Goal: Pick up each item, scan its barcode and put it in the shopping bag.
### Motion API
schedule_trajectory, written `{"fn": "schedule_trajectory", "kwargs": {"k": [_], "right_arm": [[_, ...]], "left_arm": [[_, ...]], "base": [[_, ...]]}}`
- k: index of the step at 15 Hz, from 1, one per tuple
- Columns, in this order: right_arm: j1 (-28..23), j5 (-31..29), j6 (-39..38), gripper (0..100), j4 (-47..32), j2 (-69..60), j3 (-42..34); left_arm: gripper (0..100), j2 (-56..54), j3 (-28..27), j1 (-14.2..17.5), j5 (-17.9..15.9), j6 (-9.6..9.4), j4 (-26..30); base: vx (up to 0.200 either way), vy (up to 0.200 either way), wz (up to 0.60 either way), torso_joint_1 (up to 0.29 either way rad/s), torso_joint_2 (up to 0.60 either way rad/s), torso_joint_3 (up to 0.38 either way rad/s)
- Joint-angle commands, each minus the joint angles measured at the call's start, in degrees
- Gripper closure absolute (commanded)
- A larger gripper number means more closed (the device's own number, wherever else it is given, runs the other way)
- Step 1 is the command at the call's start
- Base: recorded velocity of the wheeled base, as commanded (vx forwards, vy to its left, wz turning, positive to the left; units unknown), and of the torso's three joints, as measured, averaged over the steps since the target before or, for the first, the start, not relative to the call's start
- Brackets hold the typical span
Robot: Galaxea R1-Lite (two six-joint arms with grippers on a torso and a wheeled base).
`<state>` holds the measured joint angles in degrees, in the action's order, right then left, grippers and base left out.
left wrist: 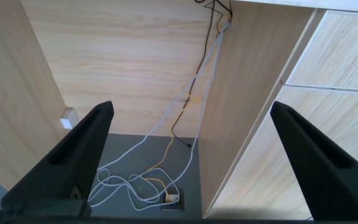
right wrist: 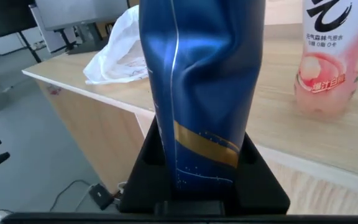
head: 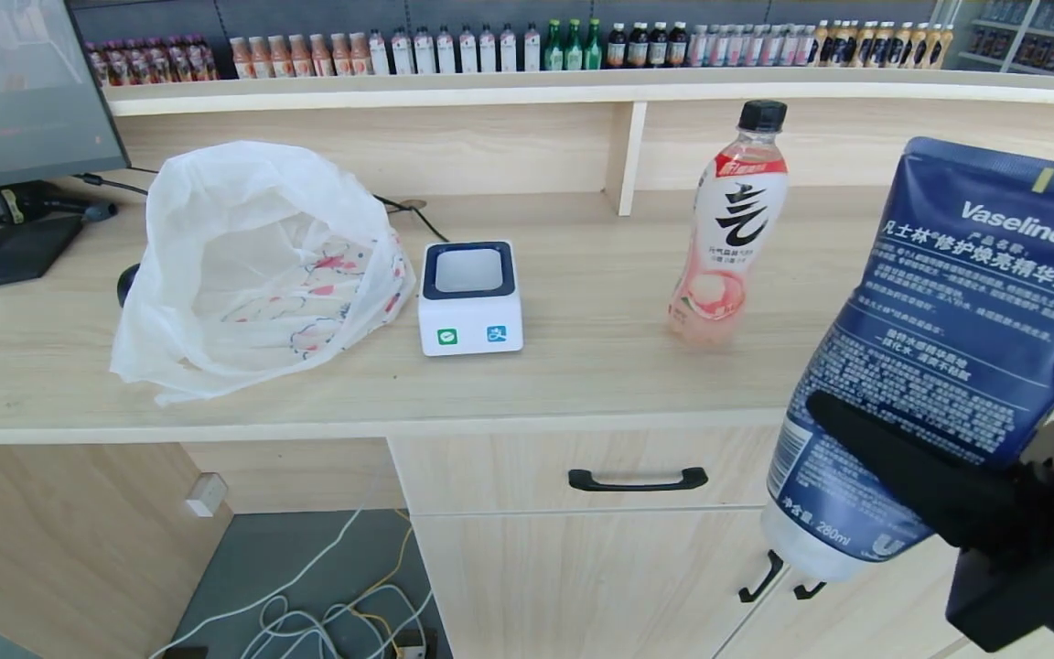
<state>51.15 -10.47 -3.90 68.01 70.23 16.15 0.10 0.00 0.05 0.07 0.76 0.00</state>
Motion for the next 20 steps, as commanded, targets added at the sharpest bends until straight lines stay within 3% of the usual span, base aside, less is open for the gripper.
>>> {"fn": "schedule_trajectory", "kwargs": {"k": [1,4,8,20], "right_arm": [[-0.7,2.6,-0.8,100,0.0,1.2,0.4],[-0.8,10.2,-5.7,100,0.1,3.8,1.4],[-0.8,16.4,-15.3,100,0.2,8.0,8.5],[-0.8,40.4,-21.1,100,0.5,13.0,11.8]], "left_arm": [[0,0.0,0.0,0.0,0.0,0.04,0.0],[0,0.0,0.0,0.0,0.0,0.04,0.0],[0,0.0,0.0,0.0,0.0,0.04,0.0],[0,0.0,0.0,0.0,0.0,0.04,0.0]], "base": [[0.0,0.0,0.0,0.0,0.0,0.0],[0.0,0.0,0.0,0.0,0.0,0.0],[0.0,0.0,0.0,0.0,0.0,0.0],[0.0,0.0,0.0,0.0,0.0,0.0]]}}
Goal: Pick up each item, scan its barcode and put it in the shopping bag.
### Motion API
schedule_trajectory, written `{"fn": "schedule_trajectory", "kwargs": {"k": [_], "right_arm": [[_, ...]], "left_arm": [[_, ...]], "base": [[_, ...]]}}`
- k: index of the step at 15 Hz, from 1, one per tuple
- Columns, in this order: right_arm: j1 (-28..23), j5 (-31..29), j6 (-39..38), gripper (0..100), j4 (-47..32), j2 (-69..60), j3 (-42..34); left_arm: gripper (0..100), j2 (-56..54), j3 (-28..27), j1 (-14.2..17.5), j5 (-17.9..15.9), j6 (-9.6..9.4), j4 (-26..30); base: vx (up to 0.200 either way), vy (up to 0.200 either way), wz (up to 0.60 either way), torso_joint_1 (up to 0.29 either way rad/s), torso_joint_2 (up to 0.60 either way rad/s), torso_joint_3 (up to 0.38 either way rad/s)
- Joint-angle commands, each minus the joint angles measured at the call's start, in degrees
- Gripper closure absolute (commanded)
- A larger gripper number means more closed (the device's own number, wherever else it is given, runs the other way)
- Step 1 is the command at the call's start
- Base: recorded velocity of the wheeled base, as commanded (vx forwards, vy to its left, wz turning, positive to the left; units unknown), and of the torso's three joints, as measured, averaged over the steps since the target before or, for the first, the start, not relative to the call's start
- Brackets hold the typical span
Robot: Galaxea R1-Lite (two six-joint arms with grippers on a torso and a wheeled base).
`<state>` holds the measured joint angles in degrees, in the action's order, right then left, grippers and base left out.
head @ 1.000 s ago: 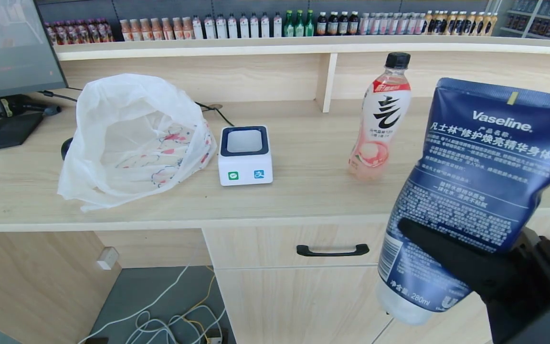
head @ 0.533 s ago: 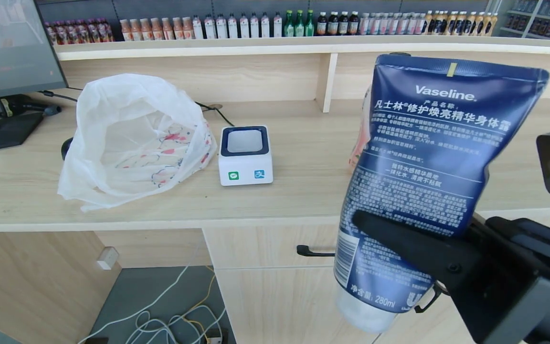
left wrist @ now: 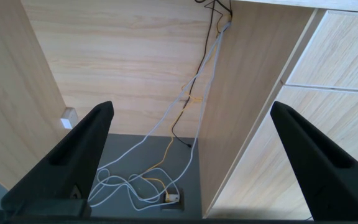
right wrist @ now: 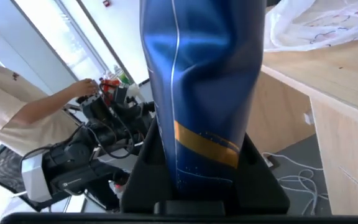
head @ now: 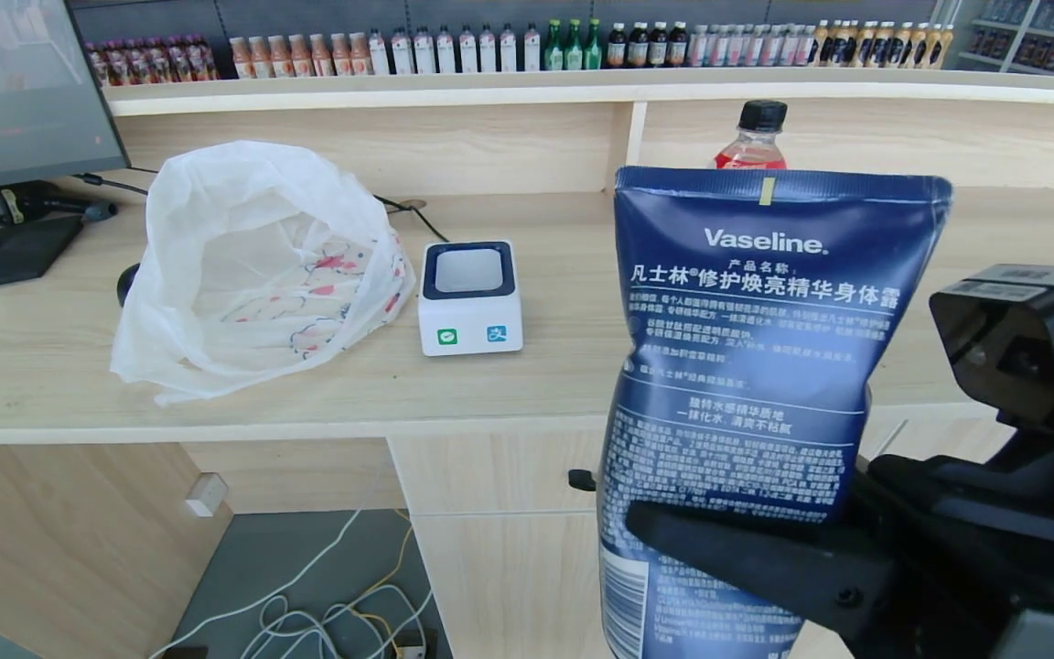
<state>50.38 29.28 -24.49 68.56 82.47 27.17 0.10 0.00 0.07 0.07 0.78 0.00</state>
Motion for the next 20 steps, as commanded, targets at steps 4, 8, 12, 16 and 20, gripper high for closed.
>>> {"fn": "schedule_trajectory", "kwargs": {"k": [4,8,12,16,20], "right_arm": [[0.0,4.9,-3.8,100,0.0,1.8,2.8],[0.0,5.0,-9.5,100,0.2,2.5,8.2],[0.0,5.0,-15.1,100,5.9,4.5,10.3],[-0.4,5.0,-16.9,100,9.4,8.9,14.0],[-1.3,5.0,-21.0,100,12.0,9.3,14.0]], "left_arm": [[0,0.0,0.0,0.0,0.0,0.01,0.0],[0,0.0,0.0,0.0,0.0,0.01,0.0],[0,0.0,0.0,0.0,0.0,0.01,0.0],[0,0.0,0.0,0.0,0.0,0.01,0.0],[0,0.0,0.0,0.0,0.0,0.01,0.0]], "base": [[0.0,0.0,0.0,0.0,0.0,0.0],[0.0,0.0,0.0,0.0,0.0,0.0],[0.0,0.0,0.0,0.0,0.0,0.0],[0.0,0.0,0.0,0.0,0.0,0.0],[0.0,0.0,0.0,0.0,0.0,0.0]]}}
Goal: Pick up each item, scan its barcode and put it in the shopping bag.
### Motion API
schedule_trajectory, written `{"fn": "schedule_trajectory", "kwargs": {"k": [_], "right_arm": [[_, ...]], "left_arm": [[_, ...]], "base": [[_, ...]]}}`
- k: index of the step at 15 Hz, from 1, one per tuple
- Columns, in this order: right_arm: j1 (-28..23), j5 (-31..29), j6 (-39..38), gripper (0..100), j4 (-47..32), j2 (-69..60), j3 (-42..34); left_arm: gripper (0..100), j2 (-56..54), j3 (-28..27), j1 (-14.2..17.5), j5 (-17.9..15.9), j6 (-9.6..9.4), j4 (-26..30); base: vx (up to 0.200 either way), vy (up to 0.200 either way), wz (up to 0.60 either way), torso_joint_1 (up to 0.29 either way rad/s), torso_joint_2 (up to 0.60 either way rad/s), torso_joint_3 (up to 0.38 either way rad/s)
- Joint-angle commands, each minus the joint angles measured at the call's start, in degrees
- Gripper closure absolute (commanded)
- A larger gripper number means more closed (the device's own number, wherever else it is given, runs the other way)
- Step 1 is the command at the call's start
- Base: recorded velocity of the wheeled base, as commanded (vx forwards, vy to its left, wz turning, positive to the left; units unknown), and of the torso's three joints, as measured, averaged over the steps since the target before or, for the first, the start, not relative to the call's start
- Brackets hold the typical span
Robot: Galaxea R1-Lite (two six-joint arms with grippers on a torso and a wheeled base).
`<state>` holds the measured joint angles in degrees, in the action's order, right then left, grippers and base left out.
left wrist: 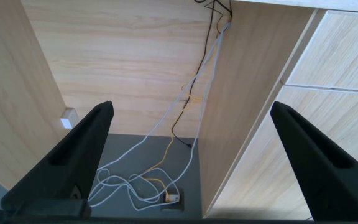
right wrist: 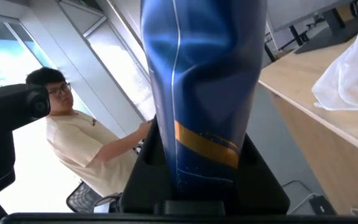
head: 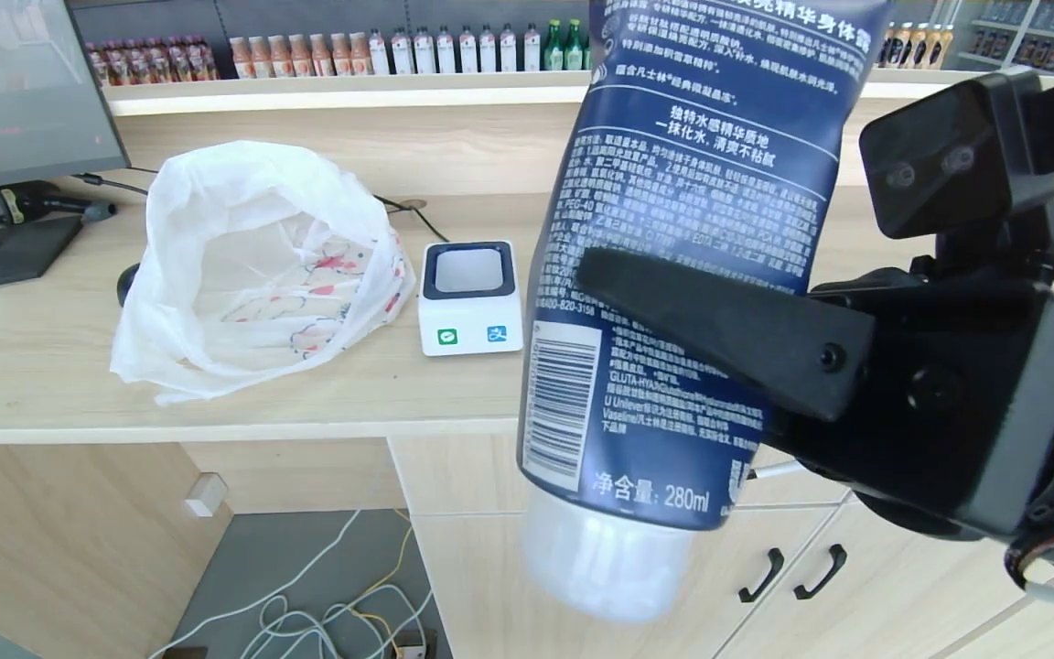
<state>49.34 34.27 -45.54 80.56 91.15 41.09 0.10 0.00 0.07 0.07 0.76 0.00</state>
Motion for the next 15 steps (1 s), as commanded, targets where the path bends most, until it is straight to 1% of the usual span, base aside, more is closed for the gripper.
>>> {"fn": "schedule_trajectory", "kwargs": {"k": [1,6,8,15], "right_arm": [[-0.4,0.0,-0.1,100,0.2,0.7,0.4],[-2.4,0.0,-1.1,100,0.6,0.5,0.3],[-4.6,0.0,-3.8,100,3.4,0.7,-1.0],[-5.4,0.0,-4.3,100,4.4,1.6,-1.2]], "left_arm": [[0,0.0,0.0,0.0,0.0,0.04,0.0],[0,0.0,0.0,0.0,0.0,0.04,0.0],[0,0.0,0.0,0.0,0.0,0.04,0.0],[0,0.0,0.0,0.0,0.0,0.04,0.0]], "base": [[0.0,0.0,0.0,0.0,0.0,0.0],[0.0,0.0,0.0,0.0,0.0,0.0],[0.0,0.0,0.0,0.0,0.0,0.0],[0.0,0.0,0.0,0.0,0.0,0.0]]}}
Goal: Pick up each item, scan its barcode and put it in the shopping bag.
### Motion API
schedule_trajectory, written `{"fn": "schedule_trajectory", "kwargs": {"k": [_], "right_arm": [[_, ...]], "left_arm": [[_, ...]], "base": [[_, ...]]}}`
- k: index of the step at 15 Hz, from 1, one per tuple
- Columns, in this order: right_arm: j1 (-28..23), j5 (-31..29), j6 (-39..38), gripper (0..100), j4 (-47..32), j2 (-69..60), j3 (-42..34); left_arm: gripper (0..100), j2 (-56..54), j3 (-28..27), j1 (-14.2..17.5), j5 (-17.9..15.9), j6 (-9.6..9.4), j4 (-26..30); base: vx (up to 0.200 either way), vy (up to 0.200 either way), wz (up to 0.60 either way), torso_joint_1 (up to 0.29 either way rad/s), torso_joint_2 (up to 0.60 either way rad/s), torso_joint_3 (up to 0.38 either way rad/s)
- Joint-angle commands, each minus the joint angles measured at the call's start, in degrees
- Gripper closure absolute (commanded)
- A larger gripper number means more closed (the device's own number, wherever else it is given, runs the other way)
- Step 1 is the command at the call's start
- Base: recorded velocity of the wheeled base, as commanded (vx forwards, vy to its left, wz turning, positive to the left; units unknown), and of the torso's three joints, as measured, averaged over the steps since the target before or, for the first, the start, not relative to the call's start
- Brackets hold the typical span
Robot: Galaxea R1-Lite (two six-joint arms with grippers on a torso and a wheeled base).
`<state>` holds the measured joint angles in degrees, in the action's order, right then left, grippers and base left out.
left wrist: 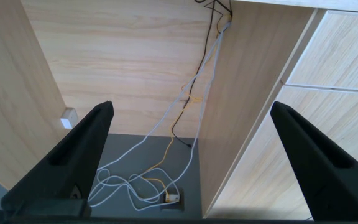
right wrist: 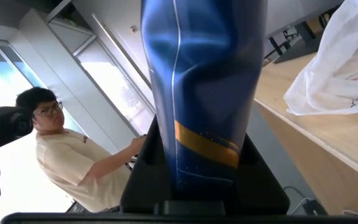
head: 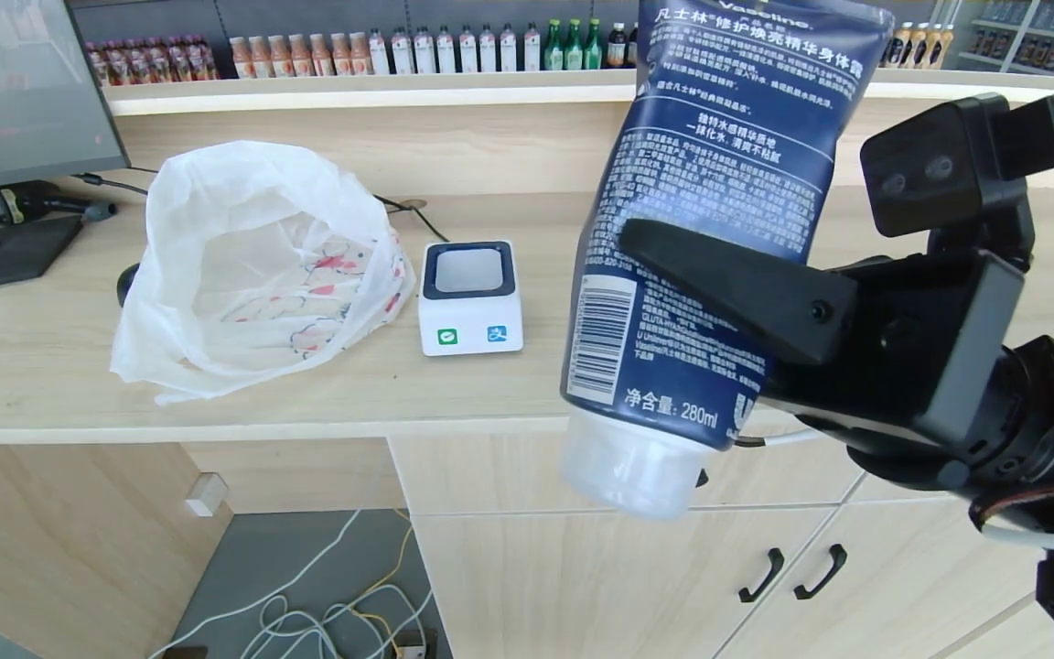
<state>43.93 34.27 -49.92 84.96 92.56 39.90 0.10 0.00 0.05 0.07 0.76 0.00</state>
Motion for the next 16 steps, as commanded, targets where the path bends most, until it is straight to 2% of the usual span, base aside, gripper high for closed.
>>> {"fn": "schedule_trajectory", "kwargs": {"k": [1,9,16], "right_arm": [[0.0,0.0,-0.4,100,0.0,0.2,-0.1],[0.1,0.0,-0.4,100,0.7,0.5,-0.3],[-0.1,-0.2,10.4,100,2.9,-2.8,-5.4]], "left_arm": [[0,0.0,0.0,0.0,0.0,0.04,0.0],[0,0.0,0.0,0.0,0.0,0.04,0.0],[0,0.0,0.0,0.0,0.0,0.04,0.0]], "base": [[0.0,0.0,0.0,0.0,0.0,0.0],[0.0,0.0,0.0,0.0,0.0,0.0],[0.0,0.0,0.0,0.0,0.0,0.0]]}}
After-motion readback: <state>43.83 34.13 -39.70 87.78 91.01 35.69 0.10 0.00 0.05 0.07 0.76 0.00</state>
